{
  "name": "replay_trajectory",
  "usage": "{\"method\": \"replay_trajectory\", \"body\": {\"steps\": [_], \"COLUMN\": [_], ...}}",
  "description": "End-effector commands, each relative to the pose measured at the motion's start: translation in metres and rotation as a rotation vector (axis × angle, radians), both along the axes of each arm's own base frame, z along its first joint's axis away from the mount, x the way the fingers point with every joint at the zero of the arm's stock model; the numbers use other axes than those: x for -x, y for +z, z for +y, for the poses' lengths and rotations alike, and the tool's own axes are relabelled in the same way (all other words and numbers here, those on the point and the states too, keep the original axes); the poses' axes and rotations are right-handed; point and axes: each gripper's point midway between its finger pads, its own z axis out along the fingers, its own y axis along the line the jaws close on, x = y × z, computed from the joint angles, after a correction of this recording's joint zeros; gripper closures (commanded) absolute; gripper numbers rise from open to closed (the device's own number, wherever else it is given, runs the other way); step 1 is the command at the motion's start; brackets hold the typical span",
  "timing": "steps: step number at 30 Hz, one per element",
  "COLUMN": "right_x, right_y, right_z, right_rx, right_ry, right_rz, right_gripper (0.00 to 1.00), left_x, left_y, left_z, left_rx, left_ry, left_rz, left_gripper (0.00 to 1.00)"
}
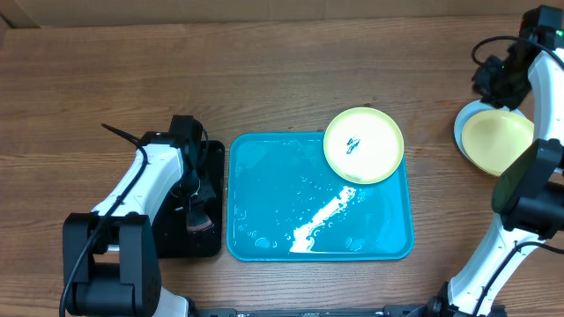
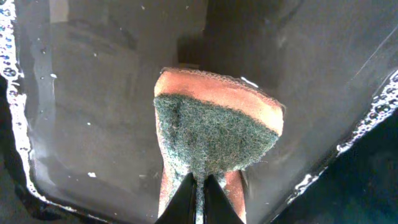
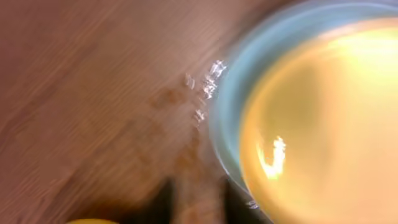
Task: Clean dirty plates on tray and stack at the side
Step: 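Release the yellow plate and raise the right gripper away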
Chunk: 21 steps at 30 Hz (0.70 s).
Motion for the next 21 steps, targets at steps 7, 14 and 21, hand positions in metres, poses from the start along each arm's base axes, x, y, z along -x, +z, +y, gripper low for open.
{"method": "replay_trajectory", "body": {"steps": [7,14,21], "right_x": [0.050,0.100,0.148], "right_y": [0.021,0.026,0.027], "right_z": [-0.029,-0.074,-0.126], "right_rx": [0.129,0.213,0.177], "right_ry": [-0.254,-0.389,-0.553], "right_rz": [0.164,0.300,0.357], "right_gripper": [0.96,0.96,0.96], "left_x": [0.000,0.000,-0.001], "left_y": [0.003,0.003,0.003], "left_z": [0.001,0.001,-0.001], "left_rx": [-0.010,-0.006,0.005], "left_ry": [-0.020,-0.020,-0.019], "left_rz": [-0.013,-0.015,-0.016], "left_gripper": [0.96,0.96,0.96]}}
